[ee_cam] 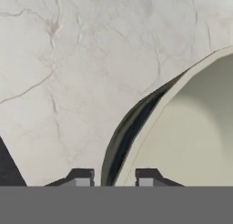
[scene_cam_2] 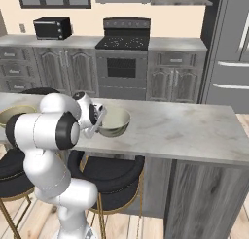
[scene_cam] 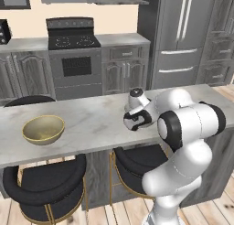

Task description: Pick up the bowls from the cabinet and place each bowl in front of a stool on the dining counter.

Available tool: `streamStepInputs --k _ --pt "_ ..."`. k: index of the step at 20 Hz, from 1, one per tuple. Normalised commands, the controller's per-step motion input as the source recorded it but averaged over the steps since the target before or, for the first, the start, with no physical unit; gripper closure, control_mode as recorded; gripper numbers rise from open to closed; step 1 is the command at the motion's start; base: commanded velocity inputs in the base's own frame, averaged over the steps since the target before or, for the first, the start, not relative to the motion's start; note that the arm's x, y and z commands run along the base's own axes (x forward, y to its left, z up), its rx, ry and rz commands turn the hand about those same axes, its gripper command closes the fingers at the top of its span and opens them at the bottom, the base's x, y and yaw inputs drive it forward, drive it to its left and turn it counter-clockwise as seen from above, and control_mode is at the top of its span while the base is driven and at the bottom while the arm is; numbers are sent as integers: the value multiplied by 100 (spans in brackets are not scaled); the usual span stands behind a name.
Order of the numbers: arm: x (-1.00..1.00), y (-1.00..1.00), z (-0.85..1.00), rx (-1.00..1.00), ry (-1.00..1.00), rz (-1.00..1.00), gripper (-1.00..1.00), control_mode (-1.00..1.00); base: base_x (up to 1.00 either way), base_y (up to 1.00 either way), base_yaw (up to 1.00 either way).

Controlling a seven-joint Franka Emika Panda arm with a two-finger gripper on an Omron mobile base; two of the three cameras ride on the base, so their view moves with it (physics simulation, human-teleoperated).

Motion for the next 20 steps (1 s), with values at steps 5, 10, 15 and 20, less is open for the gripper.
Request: streamStepInputs --k 5,10,15,20 --pt "0 0 0 1 0 0 -100 -100 0 0 0" --pt "0 0 15 0 0 -2 -100 -100 0 0 0" --pt "-22 0 72 1 10 -14 -100 -100 0 0 0" --pt "-26 0 100 10 13 -14 -100 -100 0 0 0"
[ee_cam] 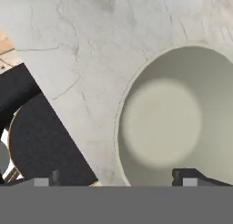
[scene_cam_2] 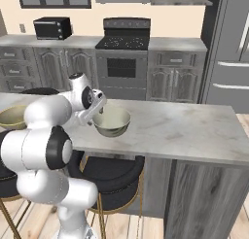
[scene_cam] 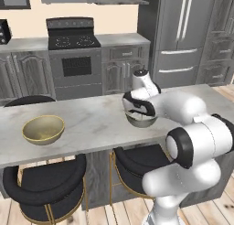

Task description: Pick up the bowls from the cabinet and place each bowl in front of a stool on the dining counter.

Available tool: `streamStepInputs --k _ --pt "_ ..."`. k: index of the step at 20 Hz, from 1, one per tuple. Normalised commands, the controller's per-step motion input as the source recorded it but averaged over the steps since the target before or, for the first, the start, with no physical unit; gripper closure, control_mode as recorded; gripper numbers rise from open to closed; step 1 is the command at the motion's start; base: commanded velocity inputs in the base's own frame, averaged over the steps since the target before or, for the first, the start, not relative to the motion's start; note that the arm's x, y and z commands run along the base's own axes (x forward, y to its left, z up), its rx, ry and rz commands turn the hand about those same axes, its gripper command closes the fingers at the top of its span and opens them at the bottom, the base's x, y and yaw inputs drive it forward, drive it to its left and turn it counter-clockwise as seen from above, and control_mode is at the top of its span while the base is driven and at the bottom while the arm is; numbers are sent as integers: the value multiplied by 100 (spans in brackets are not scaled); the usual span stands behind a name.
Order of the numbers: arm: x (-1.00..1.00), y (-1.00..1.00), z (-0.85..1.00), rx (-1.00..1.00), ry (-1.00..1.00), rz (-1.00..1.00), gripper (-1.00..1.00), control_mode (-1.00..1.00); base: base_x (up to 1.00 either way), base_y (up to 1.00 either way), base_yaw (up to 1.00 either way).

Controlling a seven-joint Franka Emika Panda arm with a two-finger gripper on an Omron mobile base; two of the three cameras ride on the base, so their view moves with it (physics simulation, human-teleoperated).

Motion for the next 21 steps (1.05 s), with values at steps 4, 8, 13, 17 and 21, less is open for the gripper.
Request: streamStepInputs --k 4,8,13,17,21 --pt "-26 0 100 28 0 -23 -100 -100 0 0 0" --pt "-51 3 99 26 0 -31 -100 -100 0 0 0" --pt "-94 -10 63 16 -1 -46 -100 -100 0 0 0" --pt "-100 -17 50 3 -9 -33 -100 -100 0 0 0" --pt "-100 1 10 -2 -4 -34 -100 -100 0 0 0"
